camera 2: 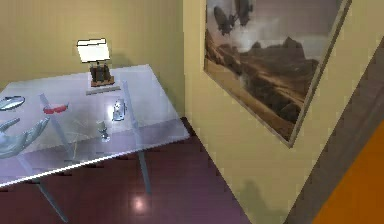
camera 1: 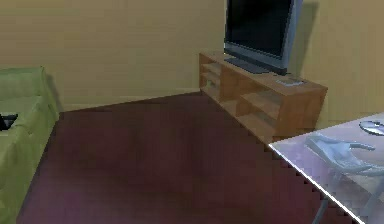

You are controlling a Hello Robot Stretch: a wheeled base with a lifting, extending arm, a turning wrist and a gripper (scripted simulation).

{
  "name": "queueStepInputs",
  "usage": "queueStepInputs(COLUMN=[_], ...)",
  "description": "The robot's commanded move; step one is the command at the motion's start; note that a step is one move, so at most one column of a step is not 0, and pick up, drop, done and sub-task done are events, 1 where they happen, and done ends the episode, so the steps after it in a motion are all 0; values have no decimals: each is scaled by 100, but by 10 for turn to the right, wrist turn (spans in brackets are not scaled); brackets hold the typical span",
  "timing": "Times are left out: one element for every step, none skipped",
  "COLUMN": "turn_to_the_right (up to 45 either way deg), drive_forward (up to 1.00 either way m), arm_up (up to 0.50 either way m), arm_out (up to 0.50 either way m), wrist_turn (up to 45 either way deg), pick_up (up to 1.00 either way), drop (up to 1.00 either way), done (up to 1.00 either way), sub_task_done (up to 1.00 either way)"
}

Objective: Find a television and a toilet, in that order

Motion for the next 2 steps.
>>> queueStepInputs(turn_to_the_right=[30,-120], drive_forward=[0,0], arm_up=[0,0], arm_out=[0,0], wrist_turn=[0,0], pick_up=[0,0], drop=[0,0], done=[0,0], sub_task_done=[0,0])
